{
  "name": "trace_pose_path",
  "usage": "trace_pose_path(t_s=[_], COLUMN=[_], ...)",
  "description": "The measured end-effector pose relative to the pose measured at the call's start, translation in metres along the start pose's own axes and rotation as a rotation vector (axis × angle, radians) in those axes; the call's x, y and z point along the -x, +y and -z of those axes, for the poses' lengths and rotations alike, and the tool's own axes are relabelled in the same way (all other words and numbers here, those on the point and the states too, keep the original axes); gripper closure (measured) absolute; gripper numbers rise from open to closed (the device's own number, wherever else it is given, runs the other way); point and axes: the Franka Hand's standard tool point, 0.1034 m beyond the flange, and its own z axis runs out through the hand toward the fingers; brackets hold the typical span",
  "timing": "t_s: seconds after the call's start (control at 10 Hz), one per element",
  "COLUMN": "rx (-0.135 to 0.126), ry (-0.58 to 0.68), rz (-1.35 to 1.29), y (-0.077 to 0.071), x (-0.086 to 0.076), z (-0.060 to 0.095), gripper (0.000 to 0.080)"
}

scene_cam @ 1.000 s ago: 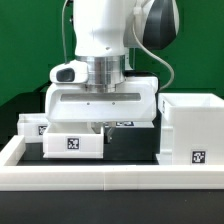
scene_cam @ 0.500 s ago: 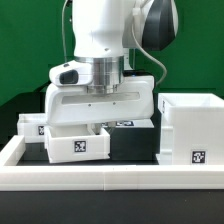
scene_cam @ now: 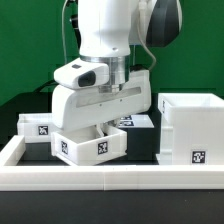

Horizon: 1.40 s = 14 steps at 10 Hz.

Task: Assemble drawer

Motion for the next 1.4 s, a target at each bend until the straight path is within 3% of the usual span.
trace_pose_path(t_s=[0.2, 0.5, 1.0, 1.3, 1.4], rx=[0.004, 0.023, 0.033, 0.054, 0.064], ry=[-0.006, -0.034, -0.059, -0.070, -0.064], rz=[0.140, 0.471, 0.794, 0.887, 0.880], y=[0.001, -0.002, 0.004, -0.007, -0.004], x=[0.002, -0.008, -0.005, -0.016, -0.016], z=[0.000, 0.004, 0.003, 0.000, 0.000], gripper=[0.0758, 0.0758, 0.0758, 0.0758, 0.0758])
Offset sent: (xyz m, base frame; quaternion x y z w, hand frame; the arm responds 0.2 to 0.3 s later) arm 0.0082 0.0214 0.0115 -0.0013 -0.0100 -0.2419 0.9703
